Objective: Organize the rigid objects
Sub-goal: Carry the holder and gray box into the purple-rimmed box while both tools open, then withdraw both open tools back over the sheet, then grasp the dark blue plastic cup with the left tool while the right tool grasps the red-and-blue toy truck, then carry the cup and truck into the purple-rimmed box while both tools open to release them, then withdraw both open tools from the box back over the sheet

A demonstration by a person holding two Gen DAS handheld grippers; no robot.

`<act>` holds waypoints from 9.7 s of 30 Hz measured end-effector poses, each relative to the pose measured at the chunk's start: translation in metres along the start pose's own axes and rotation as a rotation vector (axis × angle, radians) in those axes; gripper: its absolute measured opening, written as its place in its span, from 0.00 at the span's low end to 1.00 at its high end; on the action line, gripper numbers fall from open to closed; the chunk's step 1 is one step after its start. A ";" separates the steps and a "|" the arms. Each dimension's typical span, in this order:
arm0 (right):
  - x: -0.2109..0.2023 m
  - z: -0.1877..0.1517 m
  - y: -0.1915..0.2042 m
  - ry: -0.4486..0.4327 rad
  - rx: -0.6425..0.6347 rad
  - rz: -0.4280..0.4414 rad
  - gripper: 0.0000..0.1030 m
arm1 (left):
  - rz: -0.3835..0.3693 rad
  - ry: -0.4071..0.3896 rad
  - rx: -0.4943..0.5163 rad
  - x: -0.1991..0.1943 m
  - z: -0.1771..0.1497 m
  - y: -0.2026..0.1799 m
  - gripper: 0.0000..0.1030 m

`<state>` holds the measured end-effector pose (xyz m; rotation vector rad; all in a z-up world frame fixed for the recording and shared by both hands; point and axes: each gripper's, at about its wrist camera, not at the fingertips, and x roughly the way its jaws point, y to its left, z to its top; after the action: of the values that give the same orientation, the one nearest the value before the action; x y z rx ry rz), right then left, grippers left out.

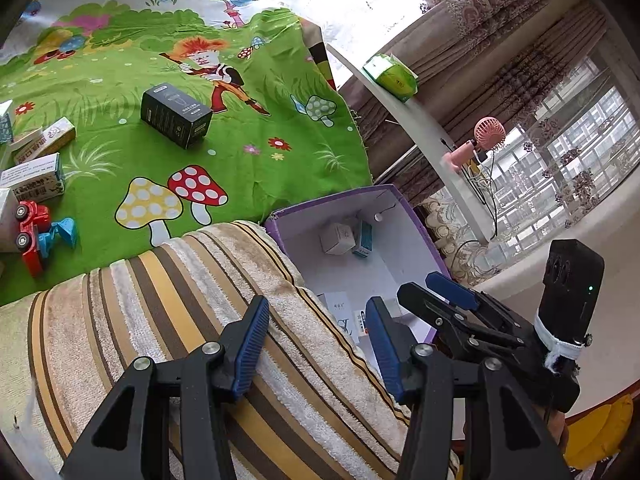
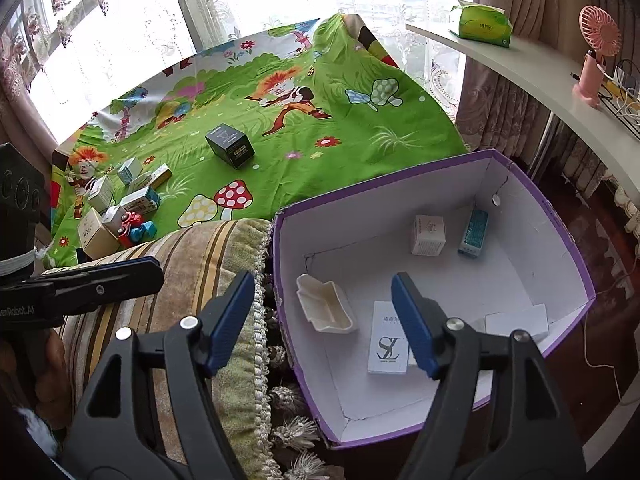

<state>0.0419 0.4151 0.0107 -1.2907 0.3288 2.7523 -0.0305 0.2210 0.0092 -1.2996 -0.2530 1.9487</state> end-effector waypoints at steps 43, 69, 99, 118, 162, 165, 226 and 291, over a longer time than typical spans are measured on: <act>0.028 0.000 0.102 0.109 -0.210 0.157 0.75 | 0.373 -0.196 -0.204 -0.170 -0.045 0.178 0.70; 0.126 0.047 0.200 0.288 -0.466 0.264 0.75 | 0.358 0.122 -0.112 -0.116 0.006 0.249 0.72; 0.183 0.047 0.253 0.353 -0.764 0.312 0.19 | 0.310 0.137 -0.051 -0.105 0.003 0.243 0.50; 0.133 0.051 0.241 0.179 -0.680 0.305 0.15 | 0.354 0.008 -0.091 -0.137 -0.010 0.224 0.49; 0.057 0.000 -0.034 0.268 -0.222 -0.057 0.23 | 0.178 0.020 0.138 -0.071 0.003 0.080 0.49; 0.084 -0.003 -0.032 0.330 -0.180 -0.031 0.48 | 0.174 0.023 0.137 -0.070 0.003 0.079 0.49; 0.101 0.008 -0.143 0.455 -0.163 -0.252 0.61 | 0.179 0.117 0.342 0.072 0.066 -0.058 0.62; 0.026 -0.003 -0.104 0.398 -0.302 -0.076 0.70 | 0.105 -0.041 0.057 -0.027 0.036 0.039 0.63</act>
<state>0.0445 0.5154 -0.0272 -1.8827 -0.1196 2.5362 -0.0747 0.1843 0.0232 -1.2592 -0.1510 2.0579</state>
